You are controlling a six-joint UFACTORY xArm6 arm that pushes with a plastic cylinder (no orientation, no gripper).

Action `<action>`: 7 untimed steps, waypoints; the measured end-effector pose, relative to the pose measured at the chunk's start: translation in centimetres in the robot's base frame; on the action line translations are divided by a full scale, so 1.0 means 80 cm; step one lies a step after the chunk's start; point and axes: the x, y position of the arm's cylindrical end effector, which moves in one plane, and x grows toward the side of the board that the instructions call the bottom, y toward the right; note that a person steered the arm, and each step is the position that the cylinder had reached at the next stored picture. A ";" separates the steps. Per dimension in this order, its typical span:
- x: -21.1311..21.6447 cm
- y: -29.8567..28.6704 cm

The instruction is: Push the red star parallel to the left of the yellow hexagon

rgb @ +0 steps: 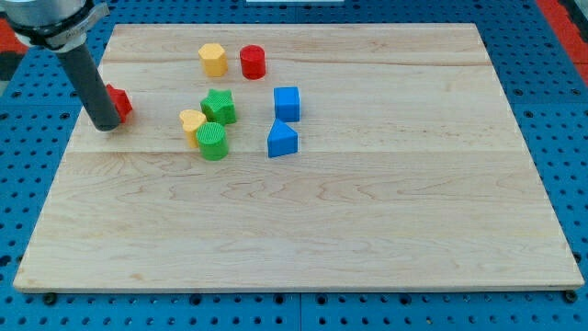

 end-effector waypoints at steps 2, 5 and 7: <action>-0.016 -0.030; -0.078 -0.013; -0.118 0.021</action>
